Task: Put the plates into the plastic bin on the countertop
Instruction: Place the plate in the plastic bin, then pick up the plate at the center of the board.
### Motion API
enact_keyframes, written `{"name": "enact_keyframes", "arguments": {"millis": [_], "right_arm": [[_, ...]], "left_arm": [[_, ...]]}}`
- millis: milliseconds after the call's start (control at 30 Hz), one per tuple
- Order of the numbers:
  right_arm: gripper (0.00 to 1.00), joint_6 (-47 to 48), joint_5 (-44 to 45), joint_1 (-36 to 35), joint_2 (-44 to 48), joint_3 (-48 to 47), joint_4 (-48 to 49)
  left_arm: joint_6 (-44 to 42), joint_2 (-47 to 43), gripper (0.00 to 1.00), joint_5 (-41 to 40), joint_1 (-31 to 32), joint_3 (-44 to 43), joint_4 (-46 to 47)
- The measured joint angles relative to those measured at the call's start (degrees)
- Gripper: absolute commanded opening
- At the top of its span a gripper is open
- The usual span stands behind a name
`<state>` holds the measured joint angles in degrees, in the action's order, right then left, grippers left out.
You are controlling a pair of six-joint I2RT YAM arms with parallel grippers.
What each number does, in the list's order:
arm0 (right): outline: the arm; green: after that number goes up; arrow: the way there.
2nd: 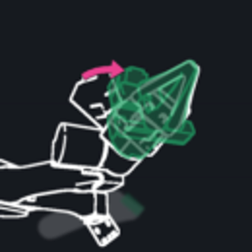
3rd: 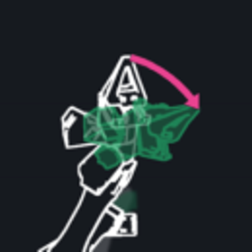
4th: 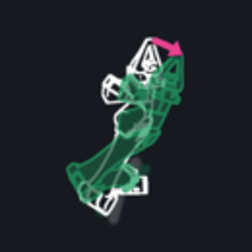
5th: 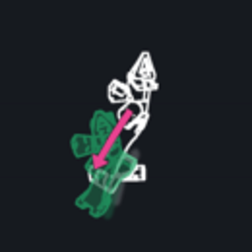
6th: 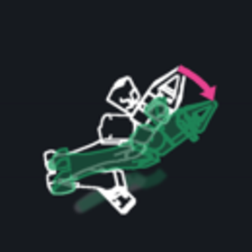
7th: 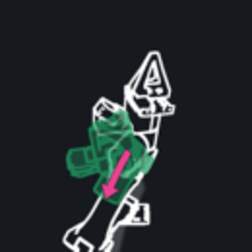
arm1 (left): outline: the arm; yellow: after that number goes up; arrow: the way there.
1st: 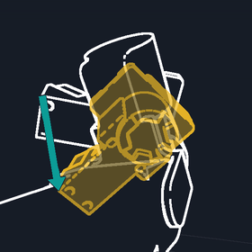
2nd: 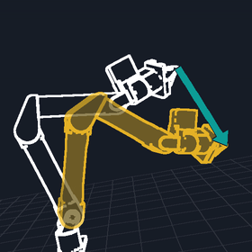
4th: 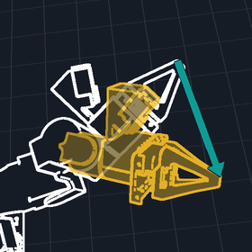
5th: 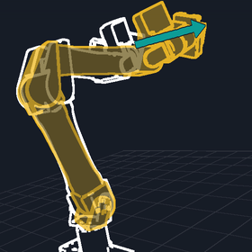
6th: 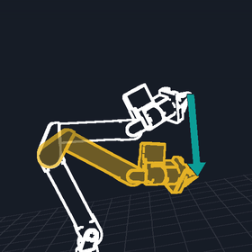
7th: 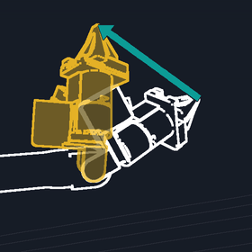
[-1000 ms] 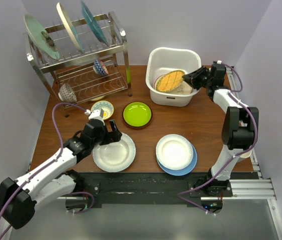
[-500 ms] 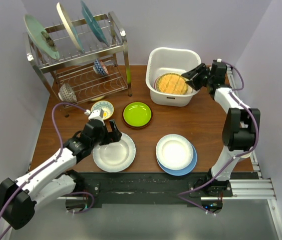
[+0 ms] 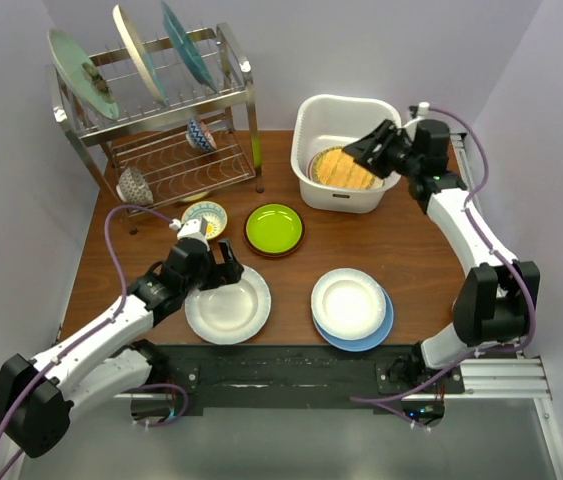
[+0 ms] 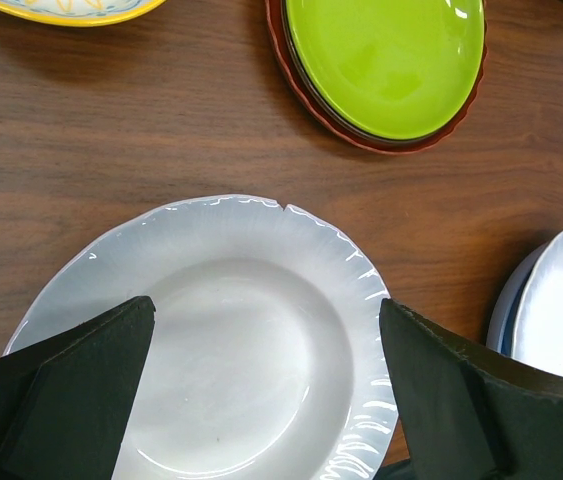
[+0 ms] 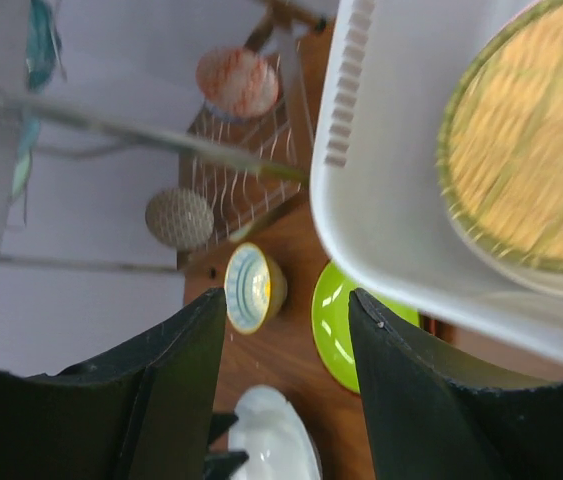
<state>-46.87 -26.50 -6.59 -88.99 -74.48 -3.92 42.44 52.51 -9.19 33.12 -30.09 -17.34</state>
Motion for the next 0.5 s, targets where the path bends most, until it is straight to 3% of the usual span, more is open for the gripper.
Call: {"name": "enact_keyframes", "arguments": {"millis": [233, 500], "right_arm": [[0.53, 4.3, 0.9, -10.5, 0.4, 7.6, -3.8], [0.52, 4.5, 3.0, -11.7, -5.0, 16.2, -2.7]], "left_arm": [[0.0, 0.1, 1.0, 0.0, 0.0, -0.1, 0.1], [0.0, 2.5, 1.0, 0.0, 0.0, -2.4, 1.8]]}}
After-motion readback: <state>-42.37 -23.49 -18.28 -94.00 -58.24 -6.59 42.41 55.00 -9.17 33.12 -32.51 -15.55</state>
